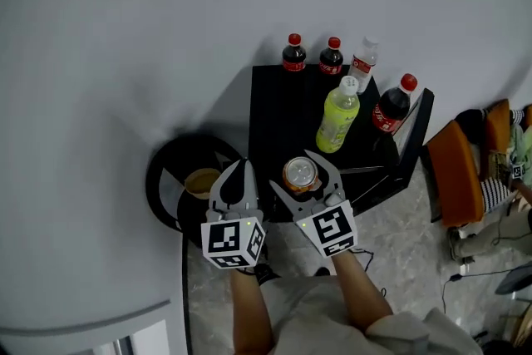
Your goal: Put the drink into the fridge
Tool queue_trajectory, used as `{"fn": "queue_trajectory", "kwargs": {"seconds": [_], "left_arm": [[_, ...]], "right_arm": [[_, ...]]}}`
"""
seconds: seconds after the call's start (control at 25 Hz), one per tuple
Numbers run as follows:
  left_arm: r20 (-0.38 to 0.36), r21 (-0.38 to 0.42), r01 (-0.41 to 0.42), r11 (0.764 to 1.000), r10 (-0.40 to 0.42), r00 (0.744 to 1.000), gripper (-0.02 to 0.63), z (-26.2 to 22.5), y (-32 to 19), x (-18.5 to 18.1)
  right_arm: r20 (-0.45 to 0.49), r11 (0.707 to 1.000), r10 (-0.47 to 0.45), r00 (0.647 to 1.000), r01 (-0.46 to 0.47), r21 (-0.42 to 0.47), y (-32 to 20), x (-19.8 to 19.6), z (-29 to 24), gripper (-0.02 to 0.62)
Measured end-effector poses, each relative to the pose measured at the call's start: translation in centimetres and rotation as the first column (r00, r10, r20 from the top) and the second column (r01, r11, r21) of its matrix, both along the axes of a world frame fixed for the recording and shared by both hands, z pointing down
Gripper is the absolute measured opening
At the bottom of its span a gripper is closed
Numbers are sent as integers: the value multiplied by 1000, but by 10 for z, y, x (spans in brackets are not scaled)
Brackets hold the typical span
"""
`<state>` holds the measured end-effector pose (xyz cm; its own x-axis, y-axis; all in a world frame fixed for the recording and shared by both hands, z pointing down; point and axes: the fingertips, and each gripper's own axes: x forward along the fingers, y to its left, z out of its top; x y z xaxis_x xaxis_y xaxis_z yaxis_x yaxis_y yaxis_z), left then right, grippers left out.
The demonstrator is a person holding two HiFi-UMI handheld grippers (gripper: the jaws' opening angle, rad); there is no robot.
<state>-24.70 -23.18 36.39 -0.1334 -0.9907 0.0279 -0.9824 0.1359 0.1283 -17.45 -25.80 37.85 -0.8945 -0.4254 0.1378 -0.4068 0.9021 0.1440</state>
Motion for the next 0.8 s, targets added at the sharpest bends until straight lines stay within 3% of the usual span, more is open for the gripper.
{"fn": "queue_trajectory", "kwargs": {"seconds": [0.2,0.4,0.6,0.8], "left_arm": [[-37,-26,84,996,-85,996,9,30,47,56],[-47,-118,89,989,-95,994,9,81,78,98],[-108,-190,50,980,-71,992,9,133,84,105],[-157,-209,37,977,-71,985,9,174,85,97]], "right_arm": [[-18,996,-85,996,84,-32,45,54,27,305],[-29,992,-70,997,66,-111,50,81,90,305],[-61,995,11,998,-17,-97,8,69,181,305],[-69,986,43,997,-53,-155,-37,33,271,305]]}}
